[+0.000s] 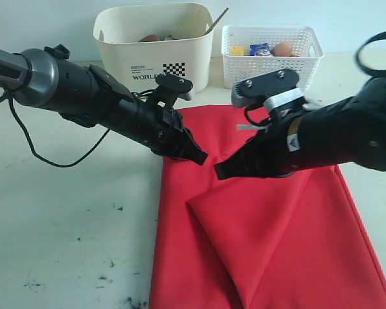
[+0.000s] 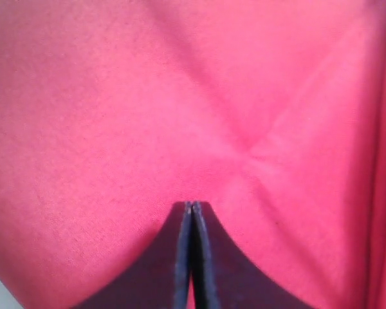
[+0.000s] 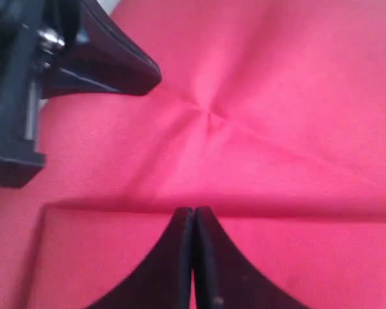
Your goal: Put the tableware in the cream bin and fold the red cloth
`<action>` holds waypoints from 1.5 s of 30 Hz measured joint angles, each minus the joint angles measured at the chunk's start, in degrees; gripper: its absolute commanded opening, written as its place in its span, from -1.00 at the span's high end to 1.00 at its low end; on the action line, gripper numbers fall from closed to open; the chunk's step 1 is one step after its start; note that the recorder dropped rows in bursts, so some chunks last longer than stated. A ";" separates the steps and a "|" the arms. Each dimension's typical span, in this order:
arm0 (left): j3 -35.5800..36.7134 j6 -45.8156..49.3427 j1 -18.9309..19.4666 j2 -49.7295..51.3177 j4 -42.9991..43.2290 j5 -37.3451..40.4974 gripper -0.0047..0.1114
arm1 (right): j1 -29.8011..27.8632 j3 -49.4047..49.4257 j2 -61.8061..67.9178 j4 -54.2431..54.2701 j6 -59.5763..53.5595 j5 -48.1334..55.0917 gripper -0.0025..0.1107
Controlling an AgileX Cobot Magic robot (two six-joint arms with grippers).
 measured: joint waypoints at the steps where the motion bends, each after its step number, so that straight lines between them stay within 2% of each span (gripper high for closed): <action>1: 0.00 -0.18 0.00 0.00 0.00 0.00 0.88 | 0.00 -1.24 2.37 0.13 -0.22 0.00 0.96; 7: 0.00 -0.42 0.00 0.00 0.21 0.00 0.88 | 0.00 -11.67 15.06 0.52 -2.70 2.59 0.96; 11: 0.00 -0.42 0.00 0.00 0.21 -0.35 0.88 | 0.00 -15.11 18.16 0.36 -8.08 11.94 0.96; 14: 0.00 -0.42 0.00 0.00 0.44 -0.72 0.88 | 0.00 -13.82 16.29 -3.21 -8.28 18.77 0.96; 18: 0.00 -0.98 0.00 0.00 1.81 -0.85 0.88 | 0.00 -4.30 9.85 -15.50 5.31 25.31 0.96; 23: 0.00 -1.23 0.00 0.00 2.35 -0.85 0.88 | 0.00 10.52 -6.02 -28.60 25.68 28.80 0.96; 29: 0.00 -1.23 0.00 0.00 2.57 -0.85 0.88 | 0.00 18.44 -24.45 -37.31 40.75 29.22 0.96; 33: 0.00 -1.33 0.00 0.00 2.57 -0.98 0.88 | 0.00 18.96 -33.89 -38.15 43.51 25.26 0.96; 38: 0.00 -1.45 0.00 -0.16 2.57 -0.98 0.88 | 0.00 19.08 -37.41 -36.64 41.63 5.46 0.96; 41: 0.14 -1.45 0.00 -2.13 2.94 0.36 0.88 | 0.00 19.08 -33.69 -36.34 40.89 -2.82 0.96; 45: 1.00 -3.32 0.13 -7.71 4.76 2.71 0.88 | 0.00 18.13 -21.98 -36.20 40.65 -5.04 0.96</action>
